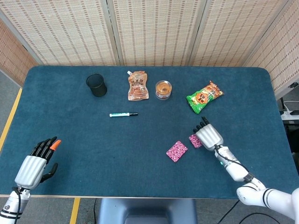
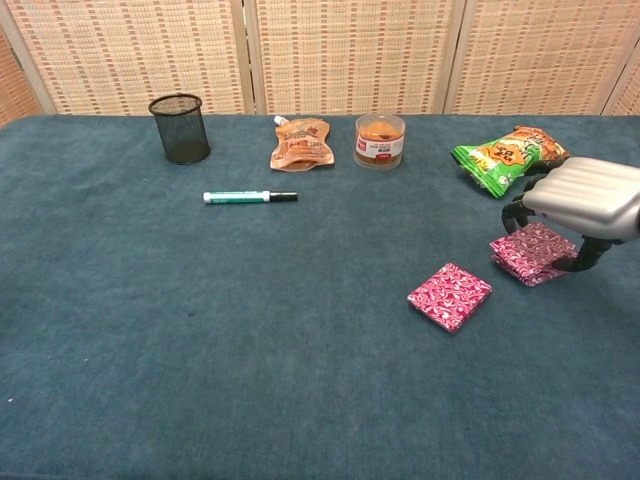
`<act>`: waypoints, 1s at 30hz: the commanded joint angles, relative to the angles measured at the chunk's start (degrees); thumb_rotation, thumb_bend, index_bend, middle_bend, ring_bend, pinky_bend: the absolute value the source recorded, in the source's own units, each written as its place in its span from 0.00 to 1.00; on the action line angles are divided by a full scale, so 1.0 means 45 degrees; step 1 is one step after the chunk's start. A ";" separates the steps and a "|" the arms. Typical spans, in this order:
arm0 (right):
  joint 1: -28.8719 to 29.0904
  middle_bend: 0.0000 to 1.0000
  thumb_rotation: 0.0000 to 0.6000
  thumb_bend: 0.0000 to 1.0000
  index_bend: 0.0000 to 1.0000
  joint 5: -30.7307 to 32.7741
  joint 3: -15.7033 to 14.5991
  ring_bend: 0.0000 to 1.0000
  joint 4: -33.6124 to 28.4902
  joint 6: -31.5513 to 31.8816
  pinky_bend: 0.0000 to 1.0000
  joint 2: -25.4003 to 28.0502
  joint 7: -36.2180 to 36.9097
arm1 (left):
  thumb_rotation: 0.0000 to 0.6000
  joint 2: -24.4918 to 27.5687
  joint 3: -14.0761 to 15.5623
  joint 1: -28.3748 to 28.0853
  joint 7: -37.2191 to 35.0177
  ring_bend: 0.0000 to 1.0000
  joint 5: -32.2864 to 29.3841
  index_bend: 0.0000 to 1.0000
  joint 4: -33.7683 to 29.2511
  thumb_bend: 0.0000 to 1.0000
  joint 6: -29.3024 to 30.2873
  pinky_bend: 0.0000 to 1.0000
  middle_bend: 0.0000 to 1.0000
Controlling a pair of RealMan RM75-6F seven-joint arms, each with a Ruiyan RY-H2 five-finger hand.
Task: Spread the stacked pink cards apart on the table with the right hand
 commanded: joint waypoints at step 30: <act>-0.1663 0.47 1.00 0.21 0.55 -0.3150 -0.2369 0.25 -0.3525 0.1783 0.10 0.1761 -0.1384 | 1.00 0.0041 0.0088 0.0055 0.0037 0.07 0.0200 0.00 -0.0142 0.47 0.0152 0.14 0.00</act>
